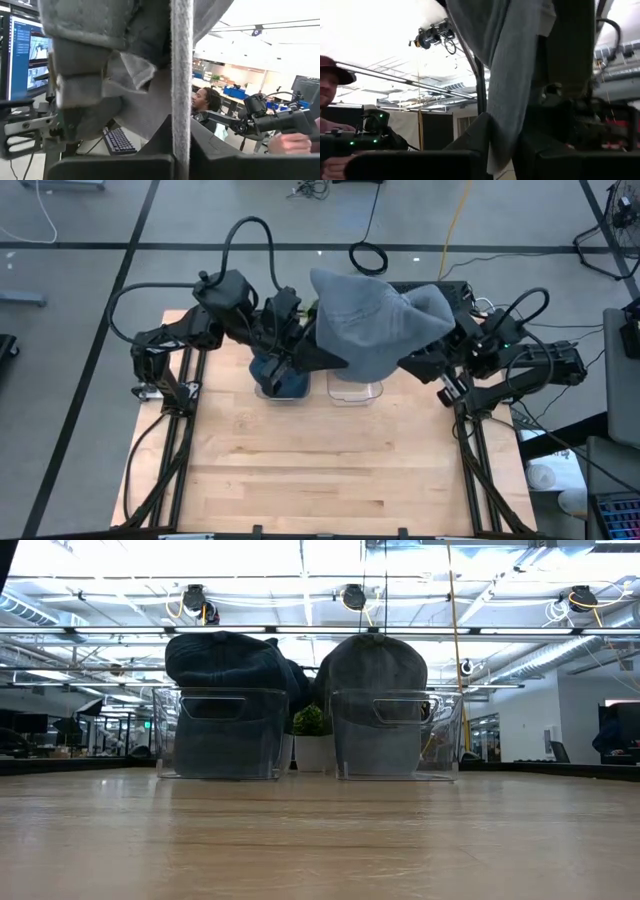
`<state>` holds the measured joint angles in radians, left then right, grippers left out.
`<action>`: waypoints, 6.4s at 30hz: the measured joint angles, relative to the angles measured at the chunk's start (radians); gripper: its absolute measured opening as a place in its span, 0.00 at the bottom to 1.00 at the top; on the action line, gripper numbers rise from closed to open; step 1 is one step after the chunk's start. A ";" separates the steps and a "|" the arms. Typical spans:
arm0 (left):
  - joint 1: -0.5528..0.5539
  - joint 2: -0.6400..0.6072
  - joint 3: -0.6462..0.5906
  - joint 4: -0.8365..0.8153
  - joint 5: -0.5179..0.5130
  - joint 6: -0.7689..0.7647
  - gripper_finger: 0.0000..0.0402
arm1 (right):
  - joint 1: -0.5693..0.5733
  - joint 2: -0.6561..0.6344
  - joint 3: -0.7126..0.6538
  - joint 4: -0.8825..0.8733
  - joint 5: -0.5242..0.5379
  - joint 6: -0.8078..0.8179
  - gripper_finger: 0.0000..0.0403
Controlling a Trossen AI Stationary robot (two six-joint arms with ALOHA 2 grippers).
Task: Pick & Place hat
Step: Put the gray cap into the right transparent bin
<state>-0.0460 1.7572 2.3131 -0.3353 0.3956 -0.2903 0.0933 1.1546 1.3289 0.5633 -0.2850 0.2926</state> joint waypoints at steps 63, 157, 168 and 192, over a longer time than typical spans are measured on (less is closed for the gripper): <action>-0.063 -0.063 0.000 -1.118 -0.243 0.409 0.02 | -0.127 -0.030 0.000 -0.588 0.099 0.594 0.61; 0.318 -0.246 0.001 -1.043 0.256 0.094 0.65 | -0.020 0.036 0.401 -1.072 0.065 -0.204 0.07; 0.379 -0.392 0.001 -0.906 0.085 0.100 0.70 | 0.032 0.129 0.578 -1.329 0.370 -0.471 0.07; 0.395 -0.467 0.001 -0.858 0.035 0.104 0.65 | 0.257 0.229 0.671 -1.487 0.842 -0.843 0.07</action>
<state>0.3492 1.2900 2.3138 -1.1934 0.4306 -0.1867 0.3506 1.3837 2.0003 -0.9234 0.5568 -0.5501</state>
